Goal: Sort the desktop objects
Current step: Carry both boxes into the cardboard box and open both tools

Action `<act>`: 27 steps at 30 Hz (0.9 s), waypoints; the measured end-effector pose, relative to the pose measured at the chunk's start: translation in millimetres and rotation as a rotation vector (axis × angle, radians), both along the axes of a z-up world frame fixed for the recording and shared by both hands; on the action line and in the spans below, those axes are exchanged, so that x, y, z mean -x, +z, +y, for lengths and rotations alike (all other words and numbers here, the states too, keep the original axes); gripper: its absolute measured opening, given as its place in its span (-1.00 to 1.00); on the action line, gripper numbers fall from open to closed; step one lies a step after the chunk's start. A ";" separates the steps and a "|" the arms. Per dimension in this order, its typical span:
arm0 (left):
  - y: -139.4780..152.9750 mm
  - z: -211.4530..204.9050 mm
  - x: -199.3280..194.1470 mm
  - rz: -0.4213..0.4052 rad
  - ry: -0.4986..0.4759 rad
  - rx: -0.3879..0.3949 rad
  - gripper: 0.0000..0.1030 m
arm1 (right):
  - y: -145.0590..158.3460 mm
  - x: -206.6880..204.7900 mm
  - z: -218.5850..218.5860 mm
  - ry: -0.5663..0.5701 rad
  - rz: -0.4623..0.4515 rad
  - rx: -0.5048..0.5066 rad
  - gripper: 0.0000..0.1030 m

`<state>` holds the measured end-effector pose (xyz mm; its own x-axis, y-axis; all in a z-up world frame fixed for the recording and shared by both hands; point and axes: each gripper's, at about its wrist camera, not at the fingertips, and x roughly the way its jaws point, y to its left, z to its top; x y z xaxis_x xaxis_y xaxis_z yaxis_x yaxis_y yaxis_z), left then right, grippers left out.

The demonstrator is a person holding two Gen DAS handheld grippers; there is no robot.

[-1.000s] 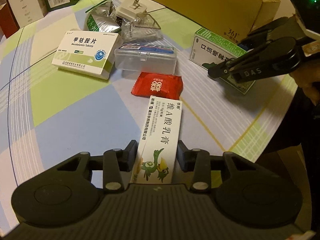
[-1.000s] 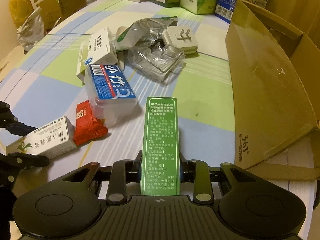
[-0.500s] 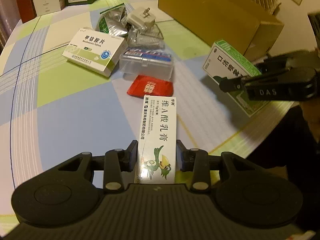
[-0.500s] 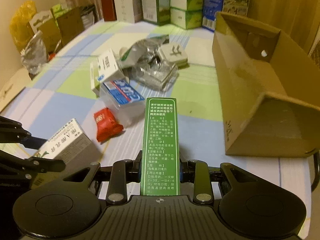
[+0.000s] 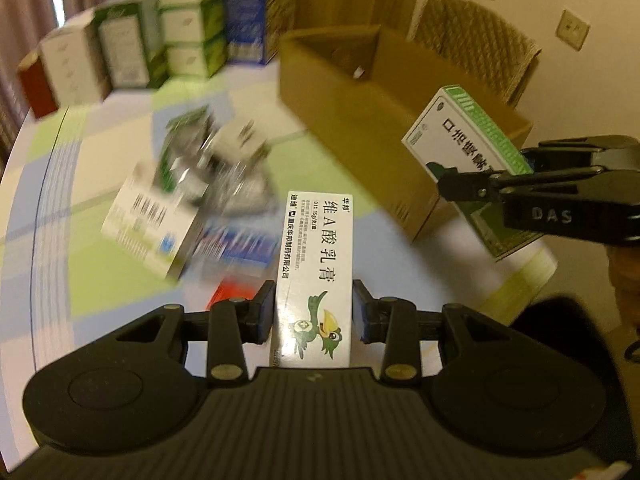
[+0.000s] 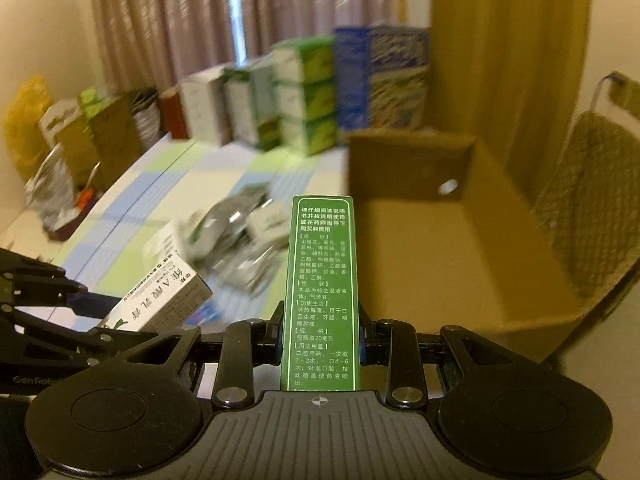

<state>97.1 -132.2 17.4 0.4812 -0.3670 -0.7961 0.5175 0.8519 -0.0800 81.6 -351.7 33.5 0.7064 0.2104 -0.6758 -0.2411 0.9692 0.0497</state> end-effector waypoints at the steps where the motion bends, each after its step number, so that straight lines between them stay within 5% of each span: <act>1: 6.7 -10.2 -5.9 -0.007 -0.004 0.010 -0.35 | 5.9 -6.0 -9.3 -0.015 -0.013 0.003 -0.46; 11: 37.9 -127.3 -74.1 -0.030 -0.039 0.078 -0.35 | 8.2 -78.6 -102.2 -0.176 -0.013 -0.029 -0.46; 27: -10.8 -202.7 -144.7 0.041 -0.050 0.067 -0.35 | -42.9 -128.6 -134.8 -0.205 0.089 -0.050 -0.46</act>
<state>241.8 -334.9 6.7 0.4284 -0.4425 -0.7878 0.5543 0.8172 -0.1575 210.2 -486.5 -9.4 0.6758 0.1036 -0.7297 -0.0318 0.9933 0.1115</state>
